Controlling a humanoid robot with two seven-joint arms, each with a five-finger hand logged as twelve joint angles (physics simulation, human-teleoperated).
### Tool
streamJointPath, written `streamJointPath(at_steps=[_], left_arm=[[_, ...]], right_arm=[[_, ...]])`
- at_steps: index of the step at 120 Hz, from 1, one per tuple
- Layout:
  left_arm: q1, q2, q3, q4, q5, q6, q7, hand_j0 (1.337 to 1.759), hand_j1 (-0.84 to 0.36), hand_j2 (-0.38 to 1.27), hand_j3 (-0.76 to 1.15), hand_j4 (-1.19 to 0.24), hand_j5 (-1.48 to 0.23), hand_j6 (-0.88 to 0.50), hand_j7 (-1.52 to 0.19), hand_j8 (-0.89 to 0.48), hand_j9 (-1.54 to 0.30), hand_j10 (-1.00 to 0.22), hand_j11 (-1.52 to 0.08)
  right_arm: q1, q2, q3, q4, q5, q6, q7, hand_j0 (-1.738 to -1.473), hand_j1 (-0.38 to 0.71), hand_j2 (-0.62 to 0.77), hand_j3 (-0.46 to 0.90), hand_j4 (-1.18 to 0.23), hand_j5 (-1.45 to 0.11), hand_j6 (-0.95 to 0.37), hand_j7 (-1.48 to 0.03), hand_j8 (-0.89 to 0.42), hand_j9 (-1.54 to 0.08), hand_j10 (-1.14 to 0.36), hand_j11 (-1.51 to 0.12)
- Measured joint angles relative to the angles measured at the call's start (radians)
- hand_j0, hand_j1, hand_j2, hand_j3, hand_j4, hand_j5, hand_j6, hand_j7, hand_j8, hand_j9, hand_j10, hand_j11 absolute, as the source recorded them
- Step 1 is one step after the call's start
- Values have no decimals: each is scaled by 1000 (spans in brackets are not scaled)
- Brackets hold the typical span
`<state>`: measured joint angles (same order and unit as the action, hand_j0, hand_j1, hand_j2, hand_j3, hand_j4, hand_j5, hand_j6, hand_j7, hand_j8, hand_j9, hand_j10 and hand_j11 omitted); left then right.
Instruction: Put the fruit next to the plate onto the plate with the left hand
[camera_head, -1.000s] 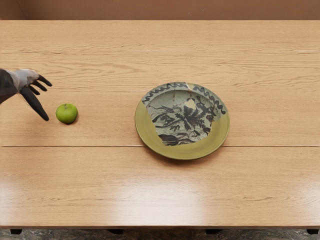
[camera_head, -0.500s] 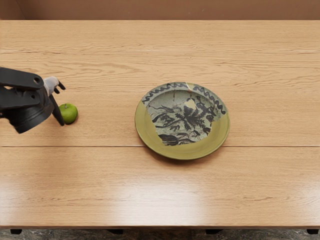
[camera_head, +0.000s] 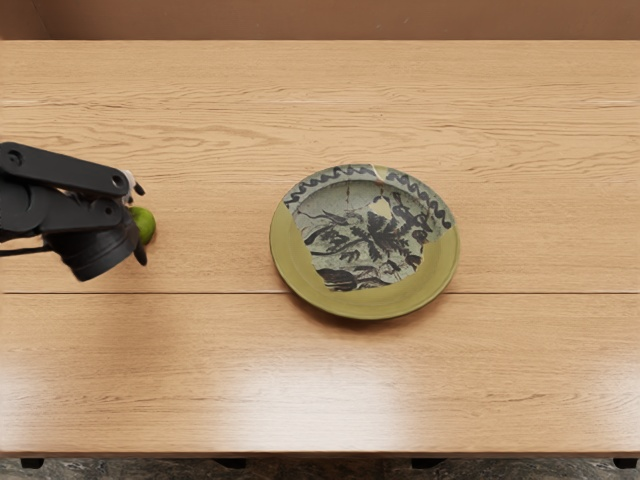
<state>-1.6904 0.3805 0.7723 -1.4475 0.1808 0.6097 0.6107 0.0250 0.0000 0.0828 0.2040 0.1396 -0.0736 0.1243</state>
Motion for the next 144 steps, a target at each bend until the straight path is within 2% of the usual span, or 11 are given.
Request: streamJointPath(at_steps=[60,74,86,144], left_arm=[[52,-54,1,122,-6,1,0,1658,-33,65,0,-319,-414,-320,-414,-320,-414,-319,-414],[77,-121,11,164,-6,1,0,1658,-55,69,0,-338,-439,-338,-439,-338,-439,-338,-439],[80,-129,22,190,-6,1,0,1658,-66,71,0,-347,-451,-348,-451,-348,-451,-347,-451],[121,-167,44,257,-6,1,0,1658,-75,76,0,-360,-470,-361,-470,-361,-470,-360,-470]], right_arm=[[6,0,0,0,0,0,0,-1658,-307,-7,0,-35,-45,-35,-45,-35,-45,-35,-45],[6,0,0,0,0,0,0,-1658,-307,-7,0,-35,-45,-35,-45,-35,-45,-35,-45],[7,0,0,0,0,0,0,-1658,-307,-7,0,-35,-45,-35,-45,-35,-45,-35,-45],[7,0,0,0,0,0,0,-1658,-307,-7,0,-35,-45,-35,-45,-35,-45,-35,-45]])
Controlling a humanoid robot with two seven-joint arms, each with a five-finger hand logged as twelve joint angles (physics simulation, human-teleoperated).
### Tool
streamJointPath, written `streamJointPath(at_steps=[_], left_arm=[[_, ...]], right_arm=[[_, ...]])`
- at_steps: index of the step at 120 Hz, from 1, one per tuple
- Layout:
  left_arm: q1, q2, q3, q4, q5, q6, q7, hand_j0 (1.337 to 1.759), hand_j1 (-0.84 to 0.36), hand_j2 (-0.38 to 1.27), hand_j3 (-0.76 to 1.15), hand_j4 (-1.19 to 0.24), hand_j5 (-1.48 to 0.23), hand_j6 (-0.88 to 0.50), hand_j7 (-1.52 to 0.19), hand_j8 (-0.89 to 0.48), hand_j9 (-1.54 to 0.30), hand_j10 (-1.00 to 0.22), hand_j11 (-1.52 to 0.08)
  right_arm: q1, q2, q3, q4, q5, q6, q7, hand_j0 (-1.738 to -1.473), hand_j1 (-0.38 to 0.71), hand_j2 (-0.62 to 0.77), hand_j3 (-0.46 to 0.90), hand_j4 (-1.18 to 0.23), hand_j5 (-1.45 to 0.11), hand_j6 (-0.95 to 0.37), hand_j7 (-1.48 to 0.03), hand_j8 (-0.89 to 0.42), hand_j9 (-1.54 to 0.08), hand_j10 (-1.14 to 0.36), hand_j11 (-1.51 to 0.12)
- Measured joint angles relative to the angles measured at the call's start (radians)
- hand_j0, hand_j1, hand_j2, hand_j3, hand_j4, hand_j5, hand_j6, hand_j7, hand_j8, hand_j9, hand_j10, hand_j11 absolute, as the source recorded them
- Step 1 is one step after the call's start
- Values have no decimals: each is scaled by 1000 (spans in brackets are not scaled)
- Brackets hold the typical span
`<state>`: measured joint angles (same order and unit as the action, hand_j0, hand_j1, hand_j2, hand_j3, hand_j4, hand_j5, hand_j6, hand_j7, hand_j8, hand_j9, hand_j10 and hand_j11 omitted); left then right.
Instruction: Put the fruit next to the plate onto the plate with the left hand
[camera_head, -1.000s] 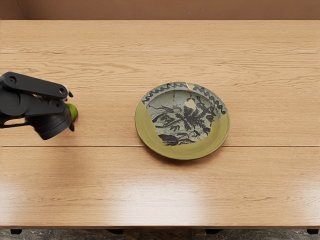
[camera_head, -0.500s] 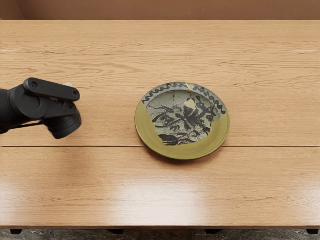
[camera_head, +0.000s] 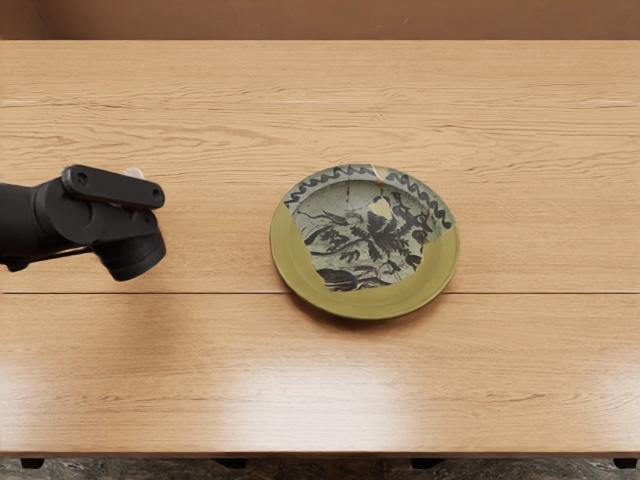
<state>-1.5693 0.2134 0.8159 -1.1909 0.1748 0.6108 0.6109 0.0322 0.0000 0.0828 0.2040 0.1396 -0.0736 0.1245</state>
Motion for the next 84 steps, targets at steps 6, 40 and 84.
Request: streamJointPath(at_steps=[6,40,84], left_arm=[[7,-6,-1,4,0,0,0,1658,-77,75,0,-361,-471,-361,-470,-361,-470,-361,-470],[17,-21,0,24,0,0,0,1658,-125,83,0,-400,-521,-401,-521,-401,-521,-401,-521],[35,-40,2,49,2,0,1,1648,-322,171,90,-583,-758,-495,-761,-344,-769,-416,-775]], right_arm=[[0,0,0,0,0,0,0,-1658,-307,-7,0,-35,-45,-35,-45,-35,-45,-35,-45],[0,0,0,0,0,0,0,-1658,-307,-7,0,-35,-45,-35,-45,-35,-45,-35,-45],[0,0,0,1,0,0,0,-1658,-307,-7,0,-35,-45,-35,-45,-35,-45,-35,-45]])
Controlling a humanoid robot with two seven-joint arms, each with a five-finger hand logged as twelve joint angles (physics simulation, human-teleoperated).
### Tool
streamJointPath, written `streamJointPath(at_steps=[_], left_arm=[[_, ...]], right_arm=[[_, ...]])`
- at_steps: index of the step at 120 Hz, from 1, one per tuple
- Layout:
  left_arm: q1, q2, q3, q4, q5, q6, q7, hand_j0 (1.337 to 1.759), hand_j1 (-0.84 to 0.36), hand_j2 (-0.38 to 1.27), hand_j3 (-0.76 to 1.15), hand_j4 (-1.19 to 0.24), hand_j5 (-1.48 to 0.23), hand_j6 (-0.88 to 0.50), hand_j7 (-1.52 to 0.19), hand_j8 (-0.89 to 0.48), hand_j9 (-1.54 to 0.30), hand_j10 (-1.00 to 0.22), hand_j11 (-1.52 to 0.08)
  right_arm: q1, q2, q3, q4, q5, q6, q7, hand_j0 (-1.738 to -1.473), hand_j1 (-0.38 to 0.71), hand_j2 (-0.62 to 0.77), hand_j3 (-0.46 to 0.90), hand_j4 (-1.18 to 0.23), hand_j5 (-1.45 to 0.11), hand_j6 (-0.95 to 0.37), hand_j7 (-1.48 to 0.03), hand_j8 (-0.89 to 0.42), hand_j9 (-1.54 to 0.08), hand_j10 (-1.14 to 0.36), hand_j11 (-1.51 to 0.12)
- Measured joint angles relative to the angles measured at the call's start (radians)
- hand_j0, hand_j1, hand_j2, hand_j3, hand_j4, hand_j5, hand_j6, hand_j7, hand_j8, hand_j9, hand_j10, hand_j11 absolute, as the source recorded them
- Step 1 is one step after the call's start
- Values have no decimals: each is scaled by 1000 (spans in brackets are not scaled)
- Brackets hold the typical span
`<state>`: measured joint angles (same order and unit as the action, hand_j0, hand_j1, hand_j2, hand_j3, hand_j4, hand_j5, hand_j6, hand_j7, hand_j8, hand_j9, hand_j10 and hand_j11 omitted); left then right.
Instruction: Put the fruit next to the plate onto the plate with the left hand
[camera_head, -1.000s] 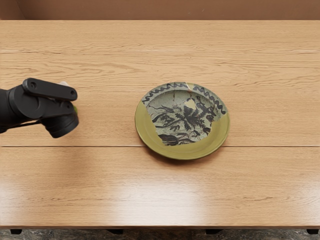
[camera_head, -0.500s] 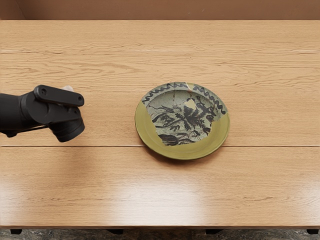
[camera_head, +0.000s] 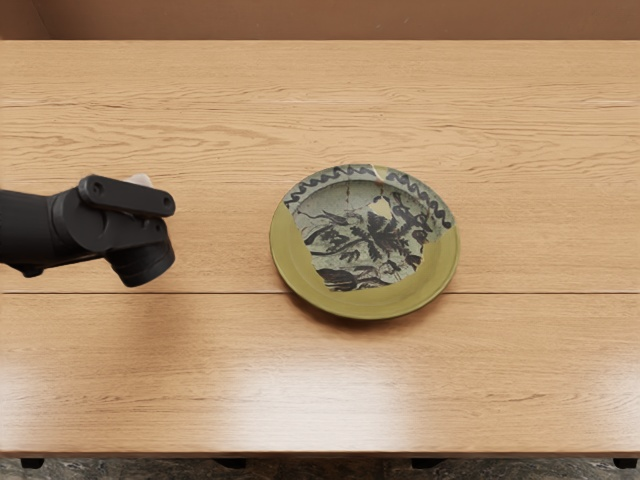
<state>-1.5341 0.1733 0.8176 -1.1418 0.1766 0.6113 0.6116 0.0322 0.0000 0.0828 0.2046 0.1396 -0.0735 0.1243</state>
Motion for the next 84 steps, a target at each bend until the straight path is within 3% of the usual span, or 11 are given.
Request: streamJointPath(at_steps=[27,34,47,60,84], left_arm=[[-27,-4,2,-4,-7,1,3,1642,-321,154,29,-752,-977,-431,-984,-252,-999,-365,-1018],[-46,-3,2,-9,-8,-7,3,1642,-313,234,22,-785,-1015,-470,-1018,-279,-1040,-376,-1060],[-118,-3,2,-31,-30,-50,3,1641,-211,148,13,-816,-1078,-555,-1068,-344,-1094,-413,-1111],[-201,-3,3,-71,-85,-111,4,1640,-320,226,7,-831,-1123,-519,-1097,-296,-1122,-379,-1146],[-325,-15,4,-129,-174,-216,4,1634,-370,282,3,-842,-1170,-462,-1139,-239,-1158,-327,-1186]], right_arm=[[0,0,0,1,0,1,0,-1658,-307,-7,0,-35,-45,-35,-45,-35,-45,-35,-45],[1,0,0,1,0,1,1,-1658,-307,-7,0,-35,-45,-35,-45,-35,-45,-35,-45],[1,0,0,1,0,1,1,-1658,-307,-7,0,-35,-45,-35,-45,-35,-45,-35,-45],[1,0,0,1,0,1,1,-1658,-307,-7,0,-35,-45,-35,-45,-35,-45,-35,-45],[1,0,0,10,0,1,1,-1658,-307,-7,0,-35,-45,-35,-45,-35,-45,-34,-45]])
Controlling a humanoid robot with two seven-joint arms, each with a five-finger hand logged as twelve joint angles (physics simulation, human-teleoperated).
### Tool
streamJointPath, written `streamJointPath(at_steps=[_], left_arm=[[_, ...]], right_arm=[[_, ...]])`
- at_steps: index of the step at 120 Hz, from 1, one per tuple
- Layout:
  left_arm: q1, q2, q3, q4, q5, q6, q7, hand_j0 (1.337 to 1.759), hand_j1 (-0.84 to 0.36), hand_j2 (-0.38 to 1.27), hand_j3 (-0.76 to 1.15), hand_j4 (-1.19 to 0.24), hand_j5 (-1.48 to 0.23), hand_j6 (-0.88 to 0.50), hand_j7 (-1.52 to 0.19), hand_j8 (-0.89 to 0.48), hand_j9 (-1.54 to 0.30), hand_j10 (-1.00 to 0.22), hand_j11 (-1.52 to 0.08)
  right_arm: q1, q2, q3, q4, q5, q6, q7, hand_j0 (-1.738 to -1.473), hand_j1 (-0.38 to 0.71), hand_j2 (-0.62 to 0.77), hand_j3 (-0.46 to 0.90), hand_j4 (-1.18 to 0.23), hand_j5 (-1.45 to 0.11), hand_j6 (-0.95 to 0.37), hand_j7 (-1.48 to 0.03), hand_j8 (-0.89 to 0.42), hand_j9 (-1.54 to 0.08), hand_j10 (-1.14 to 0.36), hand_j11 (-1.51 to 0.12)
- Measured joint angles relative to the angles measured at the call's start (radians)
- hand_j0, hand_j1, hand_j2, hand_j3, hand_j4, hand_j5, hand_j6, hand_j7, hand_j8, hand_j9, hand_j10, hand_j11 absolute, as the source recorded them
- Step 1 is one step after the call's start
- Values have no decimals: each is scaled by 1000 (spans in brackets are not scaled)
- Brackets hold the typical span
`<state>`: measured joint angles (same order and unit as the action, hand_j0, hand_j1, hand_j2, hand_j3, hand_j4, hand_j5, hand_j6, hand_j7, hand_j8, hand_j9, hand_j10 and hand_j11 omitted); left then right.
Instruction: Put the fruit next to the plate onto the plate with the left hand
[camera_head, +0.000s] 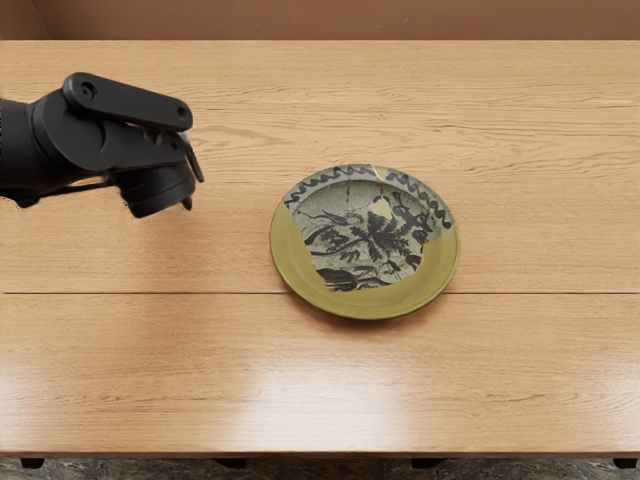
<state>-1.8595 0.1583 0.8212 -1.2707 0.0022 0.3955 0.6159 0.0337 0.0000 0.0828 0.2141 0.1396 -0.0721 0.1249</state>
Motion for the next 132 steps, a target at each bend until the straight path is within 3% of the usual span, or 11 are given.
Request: streamJointPath(at_steps=[30,66,113,132], left_arm=[[-143,-154,-1,-20,-80,-42,0,1630,-378,306,1,-848,-1189,-446,-1174,-219,-1186,-311,-1201],[-263,-158,-13,-26,-220,-46,0,1624,-393,321,0,-840,-1217,-436,-1204,-211,-1190,-321,-1218],[-239,-158,-220,-37,-253,-66,1,1619,-392,330,0,-837,-1225,-431,-1209,-210,-1204,-312,-1231],[-151,-158,-301,-27,-247,-75,0,1619,-407,338,0,-829,-1214,-433,-1194,-199,-1192,-293,-1220]], right_arm=[[0,0,0,2,0,0,1,-1658,-307,-7,0,-34,-45,-34,-45,-34,-45,-34,-45],[0,0,0,3,0,0,1,-1658,-307,-7,0,-34,-45,-34,-45,-34,-45,-34,-45],[0,0,0,4,0,0,1,-1658,-307,-7,0,-34,-45,-34,-45,-34,-45,-34,-45],[0,0,0,4,0,0,1,-1658,-307,-7,0,-34,-45,-34,-45,-34,-45,-34,-45]])
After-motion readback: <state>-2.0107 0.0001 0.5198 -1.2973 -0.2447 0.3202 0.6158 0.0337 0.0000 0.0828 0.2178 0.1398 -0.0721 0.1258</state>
